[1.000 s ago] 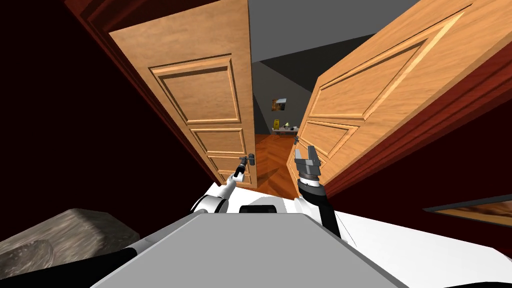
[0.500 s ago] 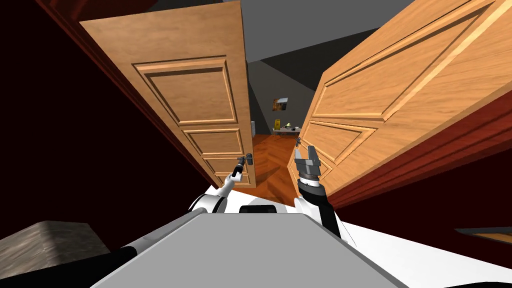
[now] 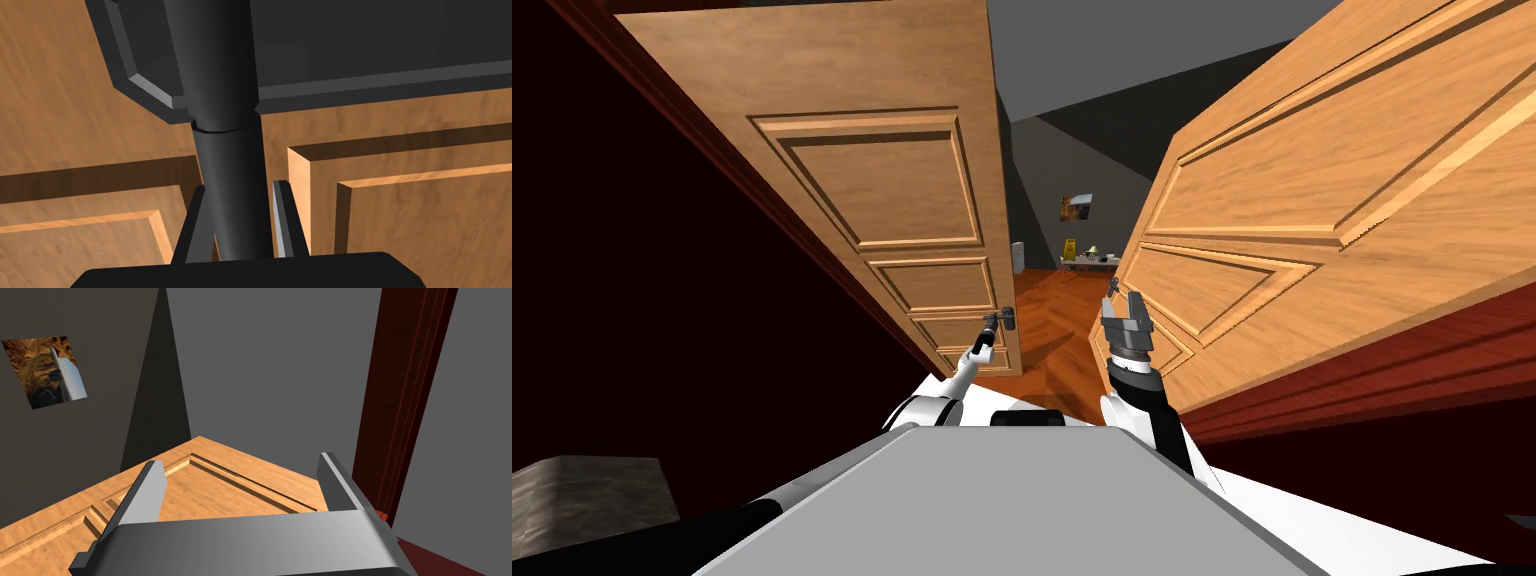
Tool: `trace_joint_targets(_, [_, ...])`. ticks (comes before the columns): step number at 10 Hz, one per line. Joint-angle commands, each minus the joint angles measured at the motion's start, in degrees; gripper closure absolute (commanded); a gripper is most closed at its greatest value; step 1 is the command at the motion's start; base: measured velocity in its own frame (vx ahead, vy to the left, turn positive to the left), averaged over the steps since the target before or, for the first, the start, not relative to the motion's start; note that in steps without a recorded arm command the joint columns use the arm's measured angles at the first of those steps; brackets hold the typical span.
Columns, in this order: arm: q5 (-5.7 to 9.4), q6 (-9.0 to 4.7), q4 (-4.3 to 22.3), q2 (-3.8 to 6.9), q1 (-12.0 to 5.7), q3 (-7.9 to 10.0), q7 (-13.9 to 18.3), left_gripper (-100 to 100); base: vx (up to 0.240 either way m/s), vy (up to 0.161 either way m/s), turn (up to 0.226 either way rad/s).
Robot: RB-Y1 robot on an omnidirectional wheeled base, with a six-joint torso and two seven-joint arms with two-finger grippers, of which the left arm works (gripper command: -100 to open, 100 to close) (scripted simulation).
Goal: Push the door open
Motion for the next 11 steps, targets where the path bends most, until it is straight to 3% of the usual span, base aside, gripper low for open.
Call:
trace_joint_targets(1, [0.25,-1.88,2.78,0.86,-1.57,0.84,0.01,100,0.042,-0.039,0.017])
trace_joint_targets(9, [2.14,-1.97,2.92,2.78,-1.2,6.26,-1.5,100,0.154,-0.132,0.082])
trace_joint_targets(11, [2.14,-1.97,2.92,2.78,-1.2,6.26,-1.5,100,0.095,-0.063,0.037])
